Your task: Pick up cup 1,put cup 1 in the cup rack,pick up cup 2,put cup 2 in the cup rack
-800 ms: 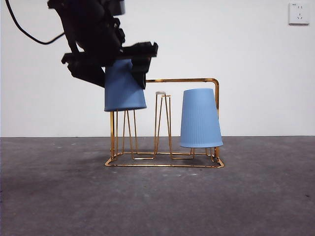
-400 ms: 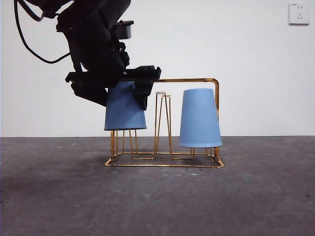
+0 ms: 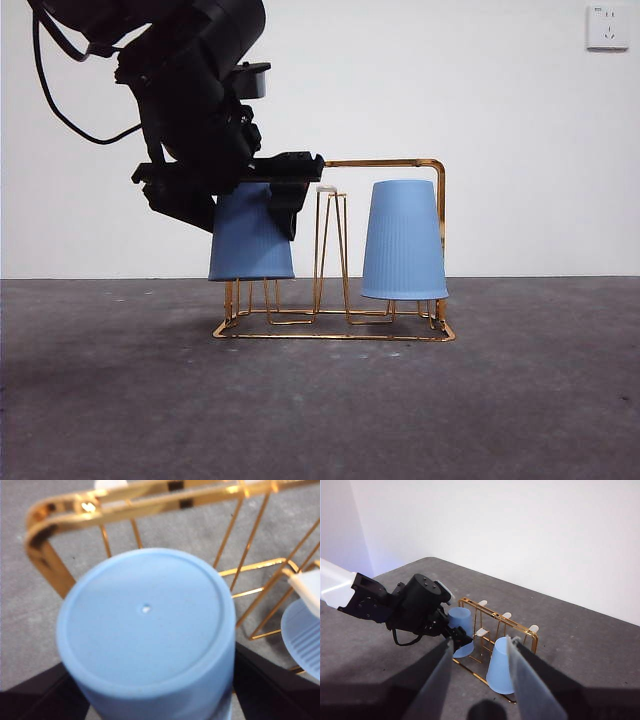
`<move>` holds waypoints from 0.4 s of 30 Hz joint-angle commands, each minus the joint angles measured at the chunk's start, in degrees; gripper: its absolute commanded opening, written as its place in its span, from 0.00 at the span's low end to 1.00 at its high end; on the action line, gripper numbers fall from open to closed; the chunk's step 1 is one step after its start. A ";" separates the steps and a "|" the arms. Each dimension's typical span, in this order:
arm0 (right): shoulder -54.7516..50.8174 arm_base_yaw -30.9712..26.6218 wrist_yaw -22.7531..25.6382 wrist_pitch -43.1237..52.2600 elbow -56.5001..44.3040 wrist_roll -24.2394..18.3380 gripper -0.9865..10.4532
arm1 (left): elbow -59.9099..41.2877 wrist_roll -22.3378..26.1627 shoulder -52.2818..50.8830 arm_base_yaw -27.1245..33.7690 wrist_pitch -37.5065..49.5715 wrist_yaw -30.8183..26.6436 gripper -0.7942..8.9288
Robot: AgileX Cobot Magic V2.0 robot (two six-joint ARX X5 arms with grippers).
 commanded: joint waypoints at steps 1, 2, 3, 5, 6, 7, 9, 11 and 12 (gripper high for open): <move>-0.17 -0.02 0.26 0.42 -0.22 0.37 0.25 | -0.66 -0.33 1.36 0.11 -0.09 0.15 0.07; -0.17 -0.02 0.28 0.44 -0.22 0.37 0.25 | -0.66 -0.33 1.55 0.11 -0.50 0.39 0.07; -0.17 -0.02 0.28 0.44 -0.22 0.37 0.25 | -0.66 -0.33 1.86 0.11 -0.74 0.61 0.07; -0.17 -0.02 0.28 0.42 -0.22 0.37 0.25 | -0.66 -0.33 2.23 0.11 -0.96 0.63 0.07; -0.17 -0.02 0.28 0.42 -0.22 0.35 0.25 | -0.66 -0.35 2.27 0.11 -0.96 0.63 0.07; -0.17 -0.02 0.28 0.42 -0.22 0.37 0.25 | -0.66 -0.33 2.27 0.11 -0.90 0.63 0.07; -0.17 -0.02 0.26 0.42 -0.22 0.37 0.25 | -0.66 -0.35 2.27 0.11 -0.77 0.63 0.07; -0.17 -0.02 0.26 0.42 -0.22 0.37 0.25 | -0.66 -0.35 2.27 0.13 -1.07 0.68 0.07; -0.17 -0.02 0.28 0.42 -0.22 0.37 0.25 | -0.66 -0.35 2.27 0.13 -1.51 0.68 0.08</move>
